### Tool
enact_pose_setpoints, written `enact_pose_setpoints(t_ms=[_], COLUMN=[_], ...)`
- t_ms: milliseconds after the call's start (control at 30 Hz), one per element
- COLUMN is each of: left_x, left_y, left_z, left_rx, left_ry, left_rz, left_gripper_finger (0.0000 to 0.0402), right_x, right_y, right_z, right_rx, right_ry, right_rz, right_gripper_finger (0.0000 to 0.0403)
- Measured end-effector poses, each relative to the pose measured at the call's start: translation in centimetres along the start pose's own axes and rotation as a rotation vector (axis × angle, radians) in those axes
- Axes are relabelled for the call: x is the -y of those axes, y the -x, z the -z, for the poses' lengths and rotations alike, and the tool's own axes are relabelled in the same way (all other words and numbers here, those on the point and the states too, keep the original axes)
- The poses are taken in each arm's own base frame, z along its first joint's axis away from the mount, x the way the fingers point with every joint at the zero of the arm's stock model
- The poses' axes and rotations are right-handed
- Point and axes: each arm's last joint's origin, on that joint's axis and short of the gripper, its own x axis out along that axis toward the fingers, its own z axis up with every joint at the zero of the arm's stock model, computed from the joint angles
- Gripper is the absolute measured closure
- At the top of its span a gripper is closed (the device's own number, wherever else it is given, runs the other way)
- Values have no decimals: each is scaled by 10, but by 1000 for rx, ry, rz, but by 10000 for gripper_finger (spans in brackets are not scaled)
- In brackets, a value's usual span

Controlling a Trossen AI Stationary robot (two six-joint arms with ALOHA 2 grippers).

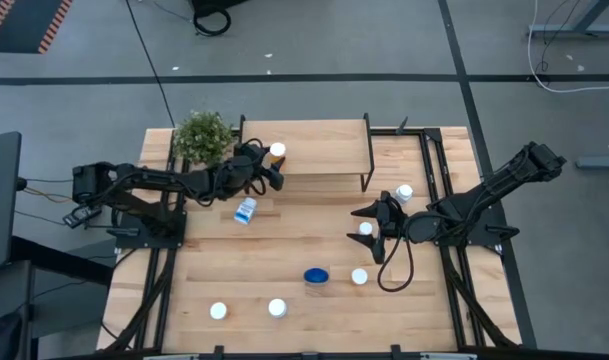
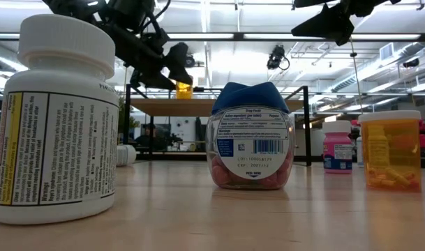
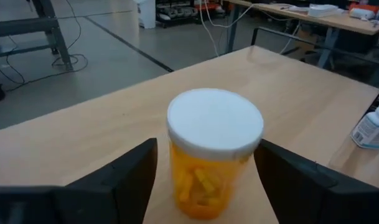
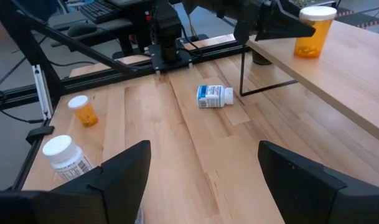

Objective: Pick and place medicine bottles onto shelf by color
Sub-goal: Put the top orange pill bottle on the shelf

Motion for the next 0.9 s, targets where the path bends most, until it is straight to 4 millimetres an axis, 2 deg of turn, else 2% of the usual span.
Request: enact_pose_setpoints(t_ms=[300, 467, 633, 767, 900], left_x=[-8, -18, -13, 1, 20], left_y=[26, 45, 62, 65, 52], left_z=[-29, -45, -78, -110, -124], left_rx=[99, 137, 216, 167, 17], left_ry=[-136, -144, -219, -269, -332], left_rz=[19, 22, 58, 160, 263], left_gripper_finger=[115, 115, 117, 149, 216], right_x=[0, 0, 0, 0, 1], right_y=[0, 0, 0, 0, 0], right_z=[1, 1, 0, 0, -1], right_rx=[-7, -7, -6, 5, 13], right_ry=[3, 6, 13, 21, 22], right_rz=[-5, -6, -5, 15, 29], right_gripper_finger=[98, 98, 98, 98, 98])
